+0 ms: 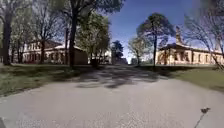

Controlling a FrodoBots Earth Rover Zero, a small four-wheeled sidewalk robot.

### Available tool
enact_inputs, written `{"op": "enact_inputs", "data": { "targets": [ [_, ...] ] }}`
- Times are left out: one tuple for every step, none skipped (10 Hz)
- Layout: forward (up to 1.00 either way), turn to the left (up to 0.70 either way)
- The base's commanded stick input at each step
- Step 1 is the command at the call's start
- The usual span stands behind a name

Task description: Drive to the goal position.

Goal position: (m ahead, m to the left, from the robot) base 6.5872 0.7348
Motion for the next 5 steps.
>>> {"op": "enact_inputs", "data": {
  "targets": [
    [1.0, 0.0],
    [1.0, 0.0],
    [1.0, 0.0],
    [1.0, 0.0],
    [1.0, 0.0]
  ]
}}
